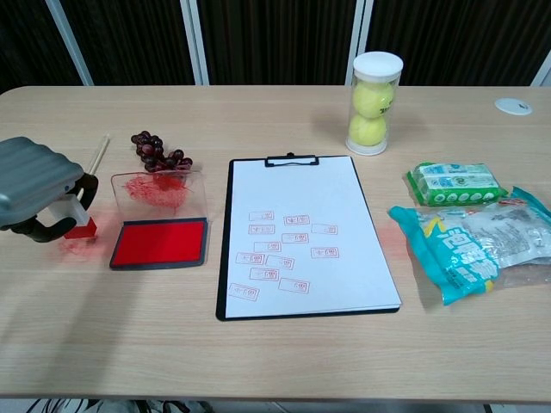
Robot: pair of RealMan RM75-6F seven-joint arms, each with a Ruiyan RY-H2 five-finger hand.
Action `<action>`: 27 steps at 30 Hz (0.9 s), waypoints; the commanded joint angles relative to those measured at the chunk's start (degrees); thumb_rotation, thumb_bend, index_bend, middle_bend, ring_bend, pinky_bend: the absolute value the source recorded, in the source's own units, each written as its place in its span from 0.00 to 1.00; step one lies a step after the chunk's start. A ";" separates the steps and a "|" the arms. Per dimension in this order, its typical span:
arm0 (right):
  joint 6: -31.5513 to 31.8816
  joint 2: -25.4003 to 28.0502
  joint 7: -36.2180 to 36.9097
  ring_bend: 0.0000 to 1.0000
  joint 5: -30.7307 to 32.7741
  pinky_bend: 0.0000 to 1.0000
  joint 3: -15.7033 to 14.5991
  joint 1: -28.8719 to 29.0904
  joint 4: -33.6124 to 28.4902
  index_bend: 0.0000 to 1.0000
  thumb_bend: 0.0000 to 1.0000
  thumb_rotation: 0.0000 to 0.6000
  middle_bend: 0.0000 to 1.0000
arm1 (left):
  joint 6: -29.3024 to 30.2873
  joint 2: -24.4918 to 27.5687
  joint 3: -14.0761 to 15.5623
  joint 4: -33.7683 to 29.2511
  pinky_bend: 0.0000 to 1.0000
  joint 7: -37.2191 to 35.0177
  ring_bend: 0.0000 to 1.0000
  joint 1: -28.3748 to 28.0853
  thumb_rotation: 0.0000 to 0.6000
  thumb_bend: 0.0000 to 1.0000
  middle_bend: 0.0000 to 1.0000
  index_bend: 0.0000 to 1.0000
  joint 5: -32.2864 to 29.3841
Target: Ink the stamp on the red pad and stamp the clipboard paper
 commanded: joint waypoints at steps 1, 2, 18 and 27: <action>0.03 -0.01 -0.04 0.00 -0.03 0.13 -0.02 -0.01 0.00 0.00 0.17 1.00 0.00 | -0.79 -0.90 0.42 1.79 1.00 -0.74 1.00 0.61 1.00 0.46 0.81 0.73 0.48; 0.05 -0.01 -0.06 0.00 -0.05 0.13 -0.03 -0.03 -0.01 0.00 0.17 1.00 0.00 | -0.98 -1.25 0.48 2.43 1.00 -0.92 1.00 0.76 1.00 0.46 0.80 0.73 0.66; 0.14 -0.07 -0.13 0.00 -0.02 0.13 0.03 -0.04 0.08 0.00 0.17 1.00 0.00 | -3.15 -2.93 -0.63 5.70 1.00 -0.41 1.00 1.65 1.00 0.45 0.76 0.65 0.77; 0.43 -0.09 0.04 0.00 -0.21 0.13 0.06 -0.13 -0.02 0.00 0.17 1.00 0.00 | -4.08 -2.45 -0.98 5.06 1.00 1.37 0.99 2.03 1.00 0.43 0.71 0.57 -0.06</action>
